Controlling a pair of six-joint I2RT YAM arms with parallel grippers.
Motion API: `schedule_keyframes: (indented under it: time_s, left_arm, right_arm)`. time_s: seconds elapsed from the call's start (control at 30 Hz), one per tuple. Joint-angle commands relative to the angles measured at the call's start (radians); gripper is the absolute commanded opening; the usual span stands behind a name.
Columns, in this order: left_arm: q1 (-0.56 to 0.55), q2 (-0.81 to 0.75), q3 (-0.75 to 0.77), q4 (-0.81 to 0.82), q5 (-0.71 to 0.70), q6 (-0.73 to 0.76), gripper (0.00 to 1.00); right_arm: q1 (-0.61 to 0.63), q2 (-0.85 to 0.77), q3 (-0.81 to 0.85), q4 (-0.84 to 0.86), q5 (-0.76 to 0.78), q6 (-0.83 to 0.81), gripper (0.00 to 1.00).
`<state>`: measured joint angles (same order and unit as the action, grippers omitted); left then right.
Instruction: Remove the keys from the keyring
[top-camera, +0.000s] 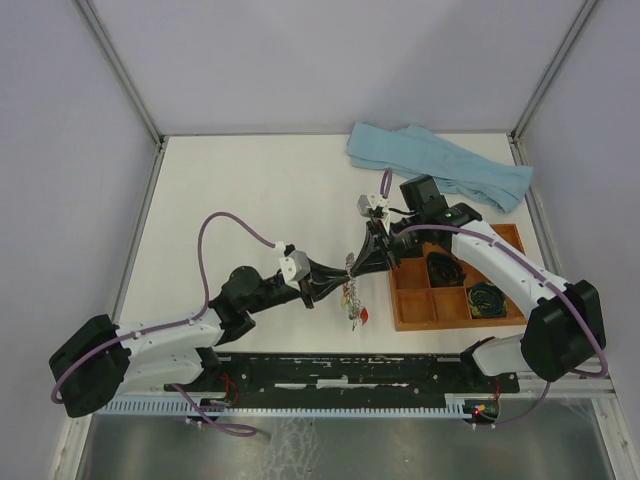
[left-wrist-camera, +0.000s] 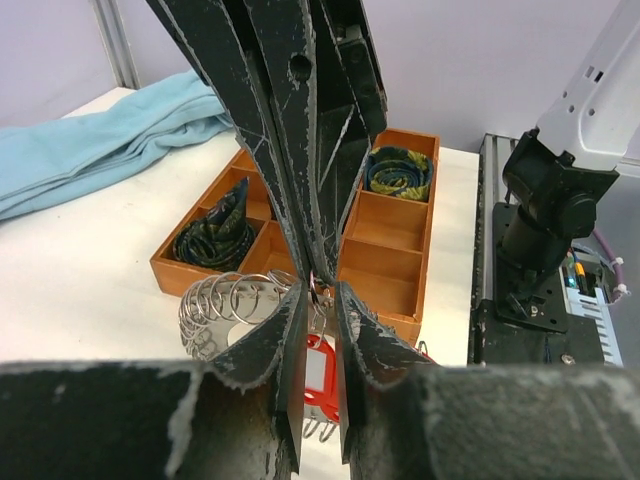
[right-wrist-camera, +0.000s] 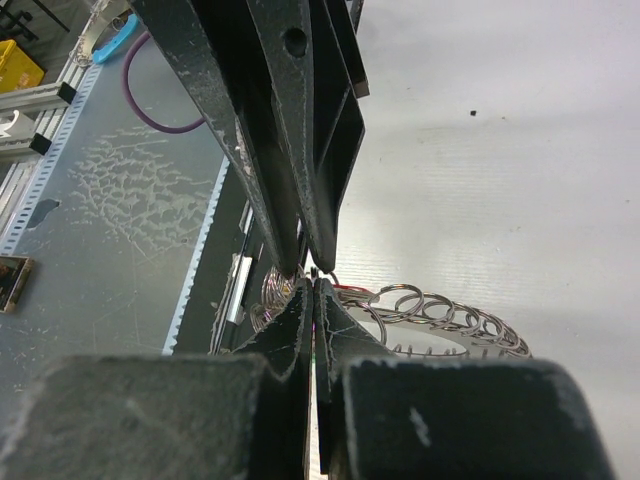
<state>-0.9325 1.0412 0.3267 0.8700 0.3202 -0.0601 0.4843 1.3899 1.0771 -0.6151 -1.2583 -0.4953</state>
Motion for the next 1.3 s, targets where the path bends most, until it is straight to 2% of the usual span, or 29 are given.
schedule_keyframes:
  time_s: [0.0,0.27,0.47,0.53,0.63,0.8,0.9,1.03,1.1,1.27]
  left_arm:
    - [0.001,0.023,0.041,0.064,0.018,-0.027,0.23]
    - [0.001,0.042,0.040,0.055,0.007,-0.022,0.22]
    - [0.001,0.060,0.048,0.063,0.022,-0.030,0.18]
    - [0.002,0.063,0.049,0.067,0.026,-0.032,0.15]
    - [0.001,0.060,0.048,0.073,0.028,-0.032,0.04]
    - [0.003,0.032,0.049,0.039,0.024,-0.020,0.03]
    - [0.005,-0.002,0.089,-0.118,0.031,0.018,0.03]
    - [0.009,-0.049,0.223,-0.489,0.036,0.100,0.03]
    - [0.012,-0.057,0.314,-0.698,0.039,0.142,0.03]
    - [0.014,0.014,0.561,-1.157,0.029,0.206,0.03]
  right_arm:
    - [0.007,-0.026,0.058,0.014,-0.067,-0.011,0.01]
    - [0.006,-0.027,0.059,0.012,-0.068,-0.013,0.01]
    - [0.007,-0.026,0.059,0.011,-0.068,-0.014,0.01]
    - [0.007,-0.027,0.060,0.011,-0.066,-0.014,0.01]
    - [0.008,-0.029,0.060,0.000,-0.060,-0.026,0.01]
    - [0.013,-0.030,0.072,-0.065,-0.033,-0.095,0.01]
    - [0.012,-0.031,0.102,-0.169,0.017,-0.200,0.09]
    - [0.012,-0.035,0.165,-0.346,0.122,-0.368,0.36]
    - [0.011,-0.040,0.192,-0.392,0.179,-0.414,0.45]
    - [0.010,-0.066,0.211,-0.414,0.234,-0.429,0.54]
